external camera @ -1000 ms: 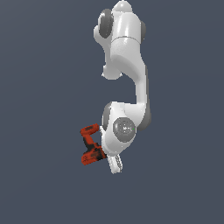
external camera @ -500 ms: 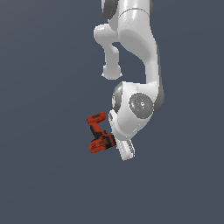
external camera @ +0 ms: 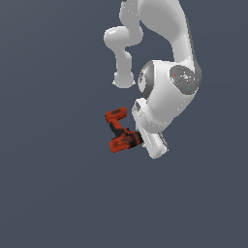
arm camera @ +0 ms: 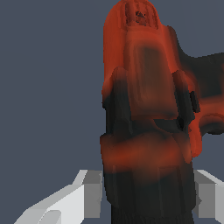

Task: Pick up the object and move it to a goal position.

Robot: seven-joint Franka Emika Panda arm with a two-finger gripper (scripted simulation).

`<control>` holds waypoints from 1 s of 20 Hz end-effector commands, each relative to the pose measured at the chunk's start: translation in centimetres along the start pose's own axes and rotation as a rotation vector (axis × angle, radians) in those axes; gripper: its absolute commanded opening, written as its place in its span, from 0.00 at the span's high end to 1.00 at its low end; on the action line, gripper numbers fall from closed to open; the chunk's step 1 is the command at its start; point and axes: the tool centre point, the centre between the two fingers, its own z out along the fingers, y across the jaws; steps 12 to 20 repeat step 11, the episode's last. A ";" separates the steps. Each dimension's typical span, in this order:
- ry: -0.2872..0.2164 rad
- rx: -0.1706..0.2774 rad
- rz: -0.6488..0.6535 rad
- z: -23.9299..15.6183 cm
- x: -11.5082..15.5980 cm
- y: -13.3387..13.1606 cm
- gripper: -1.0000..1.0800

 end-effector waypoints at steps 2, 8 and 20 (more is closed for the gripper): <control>0.002 0.005 0.002 -2.5 -1.1 0.9 1.00; 0.003 0.005 0.003 -4.7 -2.4 1.7 1.00; 0.003 0.005 0.003 -4.9 -2.6 1.8 1.00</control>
